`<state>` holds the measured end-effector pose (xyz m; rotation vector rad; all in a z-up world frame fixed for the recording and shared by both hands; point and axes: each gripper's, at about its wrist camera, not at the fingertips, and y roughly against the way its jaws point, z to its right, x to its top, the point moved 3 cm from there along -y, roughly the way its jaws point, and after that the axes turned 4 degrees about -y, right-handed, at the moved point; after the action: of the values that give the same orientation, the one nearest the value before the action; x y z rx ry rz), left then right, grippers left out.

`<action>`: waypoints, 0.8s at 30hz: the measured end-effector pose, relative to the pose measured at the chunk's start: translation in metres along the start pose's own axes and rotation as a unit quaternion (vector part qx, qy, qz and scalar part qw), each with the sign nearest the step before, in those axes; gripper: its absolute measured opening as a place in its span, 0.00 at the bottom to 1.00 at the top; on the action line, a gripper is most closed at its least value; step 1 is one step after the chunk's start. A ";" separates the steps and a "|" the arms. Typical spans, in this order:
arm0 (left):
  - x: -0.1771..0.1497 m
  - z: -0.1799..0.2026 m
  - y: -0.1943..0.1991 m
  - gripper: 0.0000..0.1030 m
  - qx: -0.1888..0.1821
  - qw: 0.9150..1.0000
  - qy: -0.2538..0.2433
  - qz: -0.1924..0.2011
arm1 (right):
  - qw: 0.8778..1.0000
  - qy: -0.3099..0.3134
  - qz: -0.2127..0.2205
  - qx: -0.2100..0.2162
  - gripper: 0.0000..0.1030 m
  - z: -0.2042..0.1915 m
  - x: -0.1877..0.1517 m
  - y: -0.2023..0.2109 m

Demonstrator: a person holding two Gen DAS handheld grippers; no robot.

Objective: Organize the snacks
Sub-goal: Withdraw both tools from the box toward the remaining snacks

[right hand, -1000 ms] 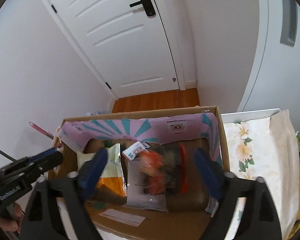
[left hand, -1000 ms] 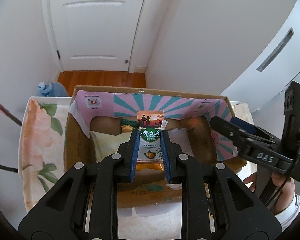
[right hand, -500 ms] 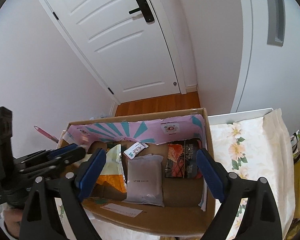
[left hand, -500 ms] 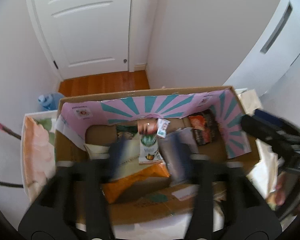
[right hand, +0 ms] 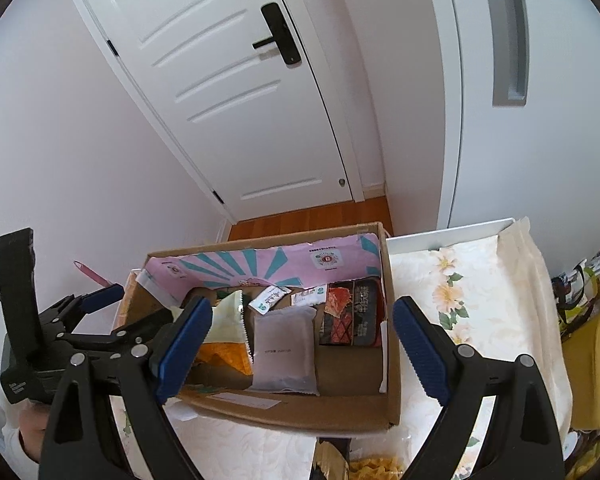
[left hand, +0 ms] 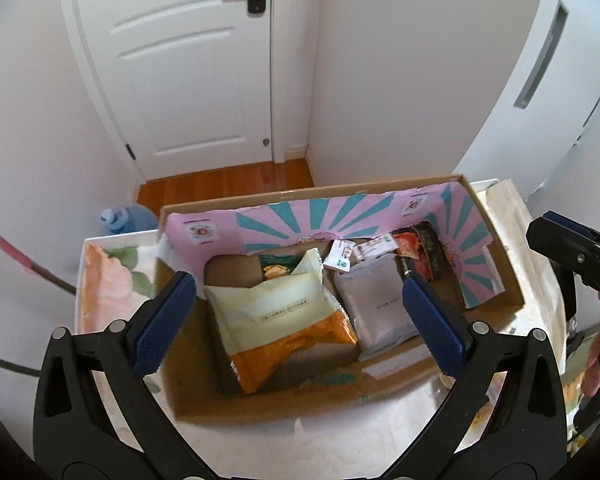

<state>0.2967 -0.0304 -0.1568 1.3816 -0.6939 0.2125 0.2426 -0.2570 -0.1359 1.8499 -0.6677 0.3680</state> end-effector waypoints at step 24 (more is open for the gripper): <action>-0.089 -0.016 0.122 1.00 -0.019 0.998 0.039 0.047 | 0.994 0.034 0.055 -0.085 0.87 0.004 -0.065 0.130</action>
<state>0.1682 0.0325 -0.1068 1.2989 -0.6961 0.3248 0.1123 -0.2771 -0.0746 1.6375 -0.7325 0.4312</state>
